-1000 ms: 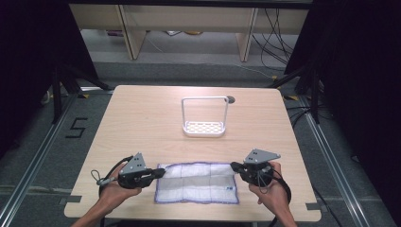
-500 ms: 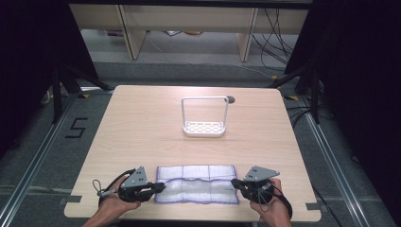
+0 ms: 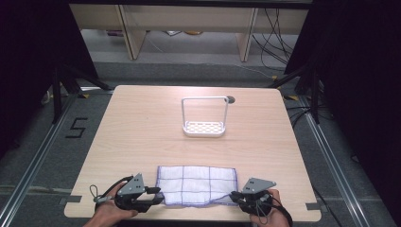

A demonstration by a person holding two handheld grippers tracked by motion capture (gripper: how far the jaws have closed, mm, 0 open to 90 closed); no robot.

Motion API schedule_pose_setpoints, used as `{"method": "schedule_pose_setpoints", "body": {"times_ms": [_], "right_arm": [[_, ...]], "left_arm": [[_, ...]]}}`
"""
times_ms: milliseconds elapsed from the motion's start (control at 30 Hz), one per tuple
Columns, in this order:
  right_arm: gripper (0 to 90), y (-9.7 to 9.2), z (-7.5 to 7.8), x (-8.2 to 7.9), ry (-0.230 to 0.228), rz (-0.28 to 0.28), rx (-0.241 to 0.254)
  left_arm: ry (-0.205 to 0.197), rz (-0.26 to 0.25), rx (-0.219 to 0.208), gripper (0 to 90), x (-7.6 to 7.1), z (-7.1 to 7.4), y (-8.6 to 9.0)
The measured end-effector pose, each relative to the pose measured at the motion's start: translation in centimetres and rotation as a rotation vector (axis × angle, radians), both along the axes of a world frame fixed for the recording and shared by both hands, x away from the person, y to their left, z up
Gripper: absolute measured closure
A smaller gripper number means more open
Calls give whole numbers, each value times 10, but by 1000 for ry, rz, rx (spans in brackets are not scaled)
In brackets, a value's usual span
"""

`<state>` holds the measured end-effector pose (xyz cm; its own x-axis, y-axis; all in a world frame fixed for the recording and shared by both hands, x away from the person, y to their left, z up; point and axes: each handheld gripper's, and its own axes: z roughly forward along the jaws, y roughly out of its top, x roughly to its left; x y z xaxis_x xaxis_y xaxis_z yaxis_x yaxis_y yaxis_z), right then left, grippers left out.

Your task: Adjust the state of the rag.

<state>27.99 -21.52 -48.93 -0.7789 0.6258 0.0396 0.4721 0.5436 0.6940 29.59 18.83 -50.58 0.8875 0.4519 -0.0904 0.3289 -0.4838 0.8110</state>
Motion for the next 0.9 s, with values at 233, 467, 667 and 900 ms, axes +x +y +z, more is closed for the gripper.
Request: {"method": "schedule_pose_setpoints", "body": {"times_ms": [233,467,667,900], "right_arm": [[561,-12,11,-9,-19,-124,42],[504,-16,14,4,-7,-235,72],[464,-6,8,12,22,-249,38],[439,4,5,8,16,-257,-12]], "left_arm": [[6,99,-41,452,14,10,6],[-2,166,-23,412,45,16,0],[4,212,1,397,71,16,-7],[46,213,46,377,83,5,-15]]}}
